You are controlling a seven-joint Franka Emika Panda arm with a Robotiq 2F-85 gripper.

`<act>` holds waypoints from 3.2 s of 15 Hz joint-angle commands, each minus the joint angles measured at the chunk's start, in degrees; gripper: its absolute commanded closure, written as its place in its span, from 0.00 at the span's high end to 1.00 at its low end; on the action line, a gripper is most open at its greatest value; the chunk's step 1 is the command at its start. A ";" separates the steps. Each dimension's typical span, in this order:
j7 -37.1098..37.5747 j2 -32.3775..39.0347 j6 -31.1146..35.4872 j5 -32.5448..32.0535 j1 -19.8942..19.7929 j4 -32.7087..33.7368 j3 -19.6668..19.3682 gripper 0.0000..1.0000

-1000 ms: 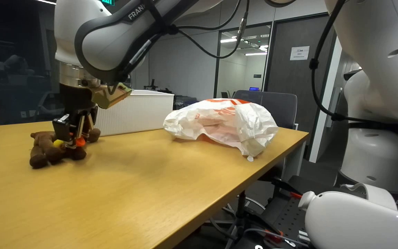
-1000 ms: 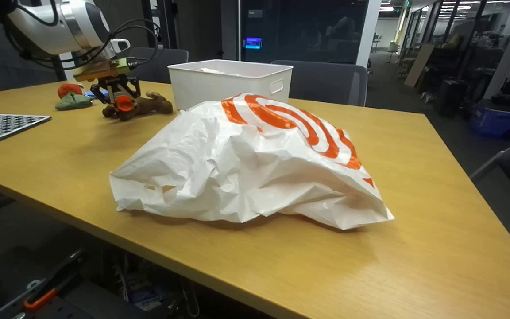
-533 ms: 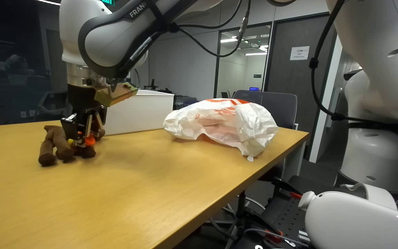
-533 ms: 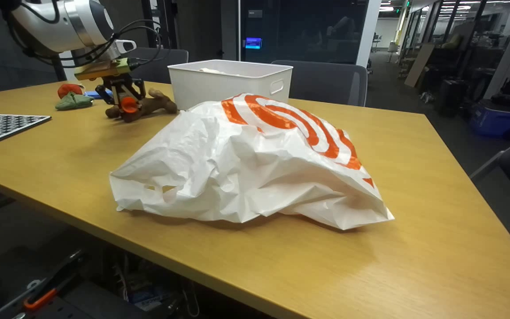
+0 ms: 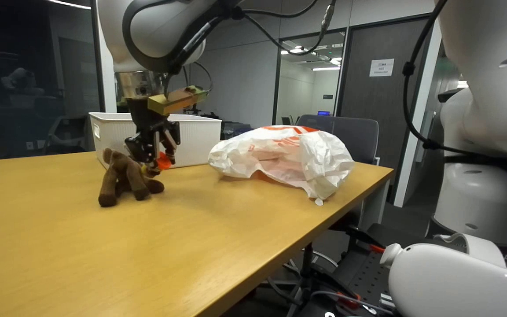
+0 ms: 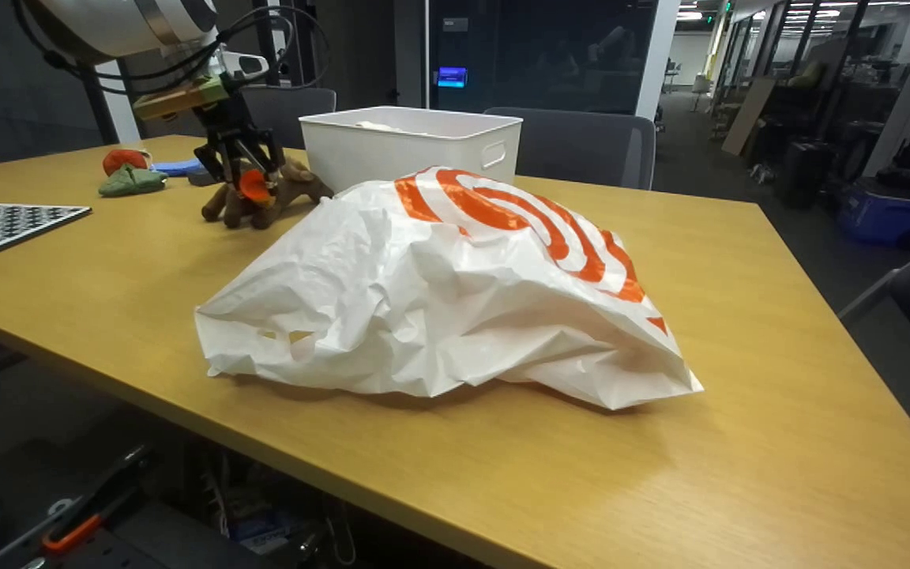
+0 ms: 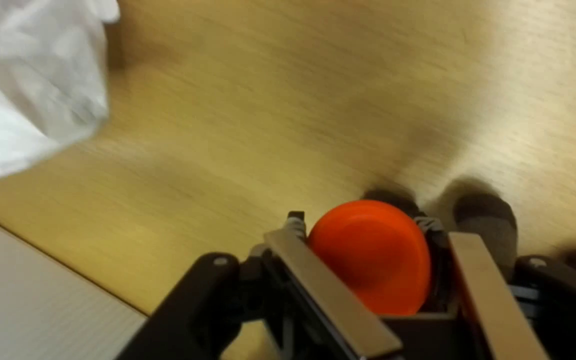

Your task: Put the two shirts in the white basket and then put the yellow container and toy moose in the plastic bag

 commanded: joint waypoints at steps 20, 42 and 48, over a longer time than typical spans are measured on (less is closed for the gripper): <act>39.26 -15.31 -16.32 -1.50 -17.64 -24.68 -4.70 0.28; 43.80 -23.19 -9.30 -0.58 -14.58 -24.44 3.01 1.00; 31.23 -22.97 -5.93 8.71 -11.16 -19.18 7.66 1.00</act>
